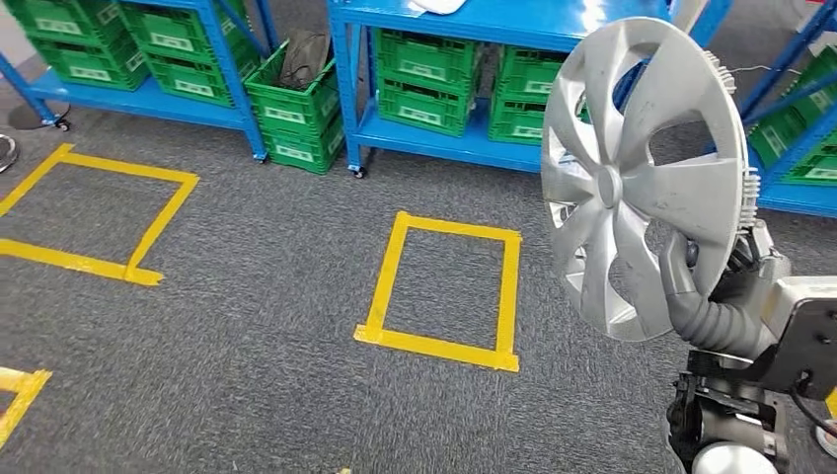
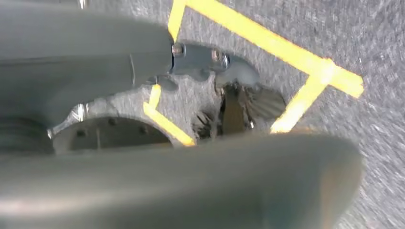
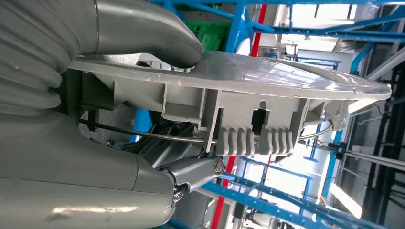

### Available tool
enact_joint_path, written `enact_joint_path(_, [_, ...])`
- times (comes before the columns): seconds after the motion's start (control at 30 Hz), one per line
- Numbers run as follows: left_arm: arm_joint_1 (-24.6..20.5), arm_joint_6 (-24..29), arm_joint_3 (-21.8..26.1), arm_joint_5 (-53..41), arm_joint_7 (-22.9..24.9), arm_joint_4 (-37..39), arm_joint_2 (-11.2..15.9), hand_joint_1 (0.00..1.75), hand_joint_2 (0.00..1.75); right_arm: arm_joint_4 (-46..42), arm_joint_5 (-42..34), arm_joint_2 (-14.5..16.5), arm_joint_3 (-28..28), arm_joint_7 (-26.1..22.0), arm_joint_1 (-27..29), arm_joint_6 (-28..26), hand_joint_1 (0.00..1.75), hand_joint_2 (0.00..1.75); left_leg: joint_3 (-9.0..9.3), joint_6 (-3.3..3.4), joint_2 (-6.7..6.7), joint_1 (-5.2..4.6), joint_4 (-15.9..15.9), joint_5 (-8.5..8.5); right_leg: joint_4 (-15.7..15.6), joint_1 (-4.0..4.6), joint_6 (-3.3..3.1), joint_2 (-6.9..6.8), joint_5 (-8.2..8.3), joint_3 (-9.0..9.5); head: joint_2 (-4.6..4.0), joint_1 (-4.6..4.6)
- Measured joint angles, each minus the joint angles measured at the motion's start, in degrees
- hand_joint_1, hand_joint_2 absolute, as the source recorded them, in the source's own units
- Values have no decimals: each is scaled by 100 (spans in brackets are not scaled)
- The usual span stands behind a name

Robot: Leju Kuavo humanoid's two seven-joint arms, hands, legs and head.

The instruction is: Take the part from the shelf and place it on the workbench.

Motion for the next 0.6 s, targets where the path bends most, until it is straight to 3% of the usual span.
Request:
enact_joint_path(0.03, [2, -1, 0, 0, -1, 0, -2, 0, 0, 3, -1, 0, 5, 2, 2, 1, 175, 175, 0, 5, -22, -10, 1, -2, 260, 2, -3, 10, -54, -133, 0, 27])
enact_joint_path(0.07, [7, -3, 0, 0, -1, 0, -5, 0, 0, 5, -2, 0, 11, 4, 3, 5, 175, 175, 0, 8, -45, -18, 3, -4, 325, 5, -14, 18, -7, -178, 0, 50])
enact_joint_path(0.1, [11, -4, 0, 0, -3, 0, -7, 0, 0, 8, -1, 0, 17, 5, 1, 13, 175, 175, 3, 8, -70, -25, 7, -3, 148, 12, -35, 24, 143, -108, 0, 73])
enact_joint_path(0.17, [10, -8, 0, 0, -16, -1, -12, 0, 0, 9, 2, -2, 27, 6, -23, 38, 175, 175, 2, 4, -114, -32, 18, -2, -612, 35, -110, 71, 515, 238, 0, 111])
enact_joint_path(0.2, [5, -11, 0, 0, -24, -2, -13, 0, 0, 8, 3, -2, 31, 7, -42, 51, 175, 175, -11, -7, -132, -41, 31, -3, -964, 46, -143, 99, 621, 419, 0, 122])
enact_joint_path(0.27, [1, -16, 0, 0, -31, -2, -18, 0, 0, 6, 5, -3, 35, 8, -80, 70, 175, 175, -55, -57, -151, -39, 45, 14, -1262, 75, -186, 135, 644, 572, 0, 124])
enact_joint_path(0.37, [14, -17, 0, 0, -32, -1, -14, 0, 0, 5, 7, -3, 39, 10, -102, 84, 175, 175, -132, -156, -132, -17, 104, -2, -1338, 71, -252, 101, 698, 601, 0, 122])
enact_joint_path(0.43, [11, -16, 0, 0, -34, -1, -11, 0, 0, 5, 8, -2, 45, 12, -113, 89, 175, 175, -329, -205, -57, -7, 486, -227, -1386, 41, -302, 61, 729, 625, 0, 74])
enact_joint_path(0.53, [9, -15, -1, 0, -32, -1, -15, 0, 0, 7, 9, -2, 61, 14, -114, 98, 175, 175, -812, -266, 14, 31, 1509, -648, -1377, 41, -322, 9, 725, 614, 0, -11])
enact_joint_path(0.57, [14, -13, -1, 1, -32, 0, -14, 0, 0, 8, 8, -1, 68, 14, -112, 100, 175, 175, -864, -282, 22, 41, 1625, -641, -1367, 37, -318, -7, 721, 610, 0, -26])
enact_joint_path(0.6, [18, -10, -1, 1, -33, 1, -11, 0, 0, 9, 8, -1, 75, 15, -111, 101, 175, 175, -806, -293, 32, 50, 1526, -541, -1355, 32, -308, -21, 714, 608, 0, -44])
